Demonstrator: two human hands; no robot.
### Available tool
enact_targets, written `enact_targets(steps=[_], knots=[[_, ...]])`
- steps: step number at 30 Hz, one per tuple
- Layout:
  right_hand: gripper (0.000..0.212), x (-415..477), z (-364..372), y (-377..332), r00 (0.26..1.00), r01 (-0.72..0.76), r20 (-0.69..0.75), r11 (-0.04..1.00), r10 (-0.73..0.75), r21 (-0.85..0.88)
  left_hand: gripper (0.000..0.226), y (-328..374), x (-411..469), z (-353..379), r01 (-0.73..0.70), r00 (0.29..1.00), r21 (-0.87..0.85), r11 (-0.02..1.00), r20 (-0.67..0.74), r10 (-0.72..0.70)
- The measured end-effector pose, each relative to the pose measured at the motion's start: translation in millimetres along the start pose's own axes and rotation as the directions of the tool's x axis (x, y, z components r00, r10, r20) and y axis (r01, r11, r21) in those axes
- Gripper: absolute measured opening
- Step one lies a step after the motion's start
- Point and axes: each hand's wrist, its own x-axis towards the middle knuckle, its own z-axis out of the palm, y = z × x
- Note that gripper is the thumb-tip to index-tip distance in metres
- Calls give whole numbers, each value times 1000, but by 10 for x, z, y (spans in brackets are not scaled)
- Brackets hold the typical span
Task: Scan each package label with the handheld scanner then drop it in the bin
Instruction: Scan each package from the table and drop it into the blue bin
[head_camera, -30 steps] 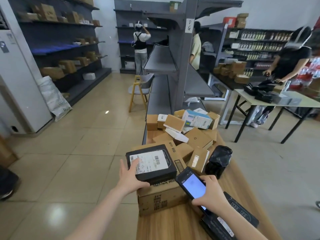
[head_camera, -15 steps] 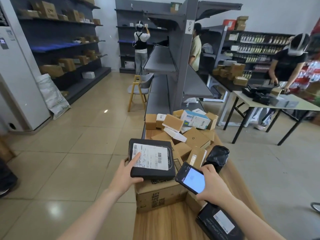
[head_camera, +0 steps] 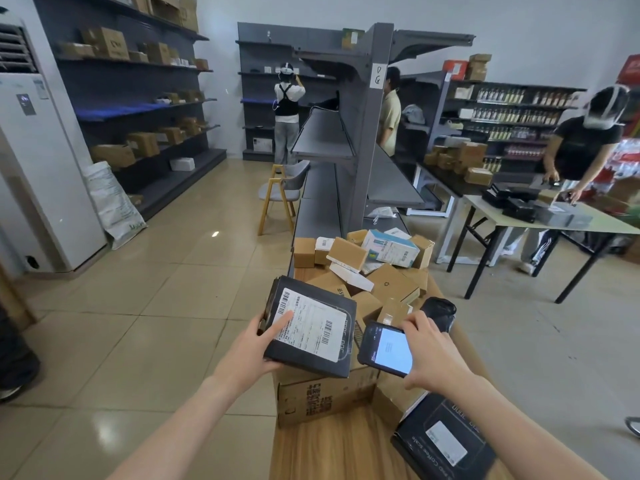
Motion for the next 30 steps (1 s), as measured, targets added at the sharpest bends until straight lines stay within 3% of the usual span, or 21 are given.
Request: enact_targets(steps=[9,14,22,30], knots=[[92,-191,-92,-42,999,-40,1,998,40,-42,92,-60,-80,-5,-70,997,3,998,-28,70],[89,-311,-76,-134,996,-86,-8,996,87,28,94,-136,-166,39,-68,996,-13,998,-57,67],[95,-368,147,-574,988,-152,38,953,147,263,92,-381,-497,-17,50,994,-136,989,-93,-63],[96,-403,272,-1381,998,-20,68,910,-9,413,90,-673,-1514,-459,296,915,-154,943,-240,-326]])
